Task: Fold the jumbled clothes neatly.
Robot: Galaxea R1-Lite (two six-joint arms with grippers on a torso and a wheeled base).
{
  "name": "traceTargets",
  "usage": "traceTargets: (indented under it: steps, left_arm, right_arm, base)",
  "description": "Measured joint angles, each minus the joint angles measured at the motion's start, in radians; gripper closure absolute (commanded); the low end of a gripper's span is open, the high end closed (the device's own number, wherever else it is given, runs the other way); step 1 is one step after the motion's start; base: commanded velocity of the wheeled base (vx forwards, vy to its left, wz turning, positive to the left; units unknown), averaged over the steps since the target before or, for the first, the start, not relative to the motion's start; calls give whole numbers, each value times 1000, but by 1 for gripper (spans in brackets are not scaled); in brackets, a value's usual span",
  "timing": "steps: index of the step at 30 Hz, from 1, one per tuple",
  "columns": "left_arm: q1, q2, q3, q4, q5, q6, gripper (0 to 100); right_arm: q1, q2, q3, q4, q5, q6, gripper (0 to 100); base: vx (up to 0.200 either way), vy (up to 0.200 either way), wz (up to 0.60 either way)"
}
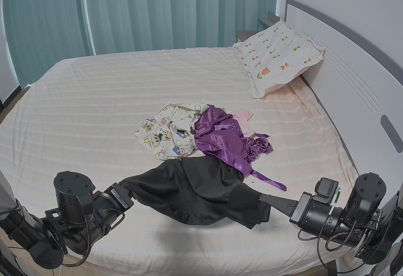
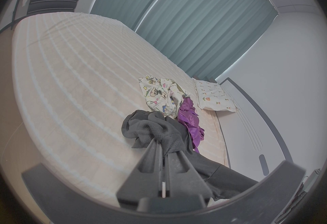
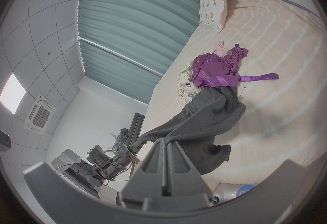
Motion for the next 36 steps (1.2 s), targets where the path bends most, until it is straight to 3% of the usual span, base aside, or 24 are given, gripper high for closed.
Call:
traceTargets:
  steps: [36]
  left_arm:
    - [3,-10,-9,0,-5,-2,100]
  right_arm:
    - [-37,-10,-14,0,-5,-30,100]
  base:
    - [0,200,0]
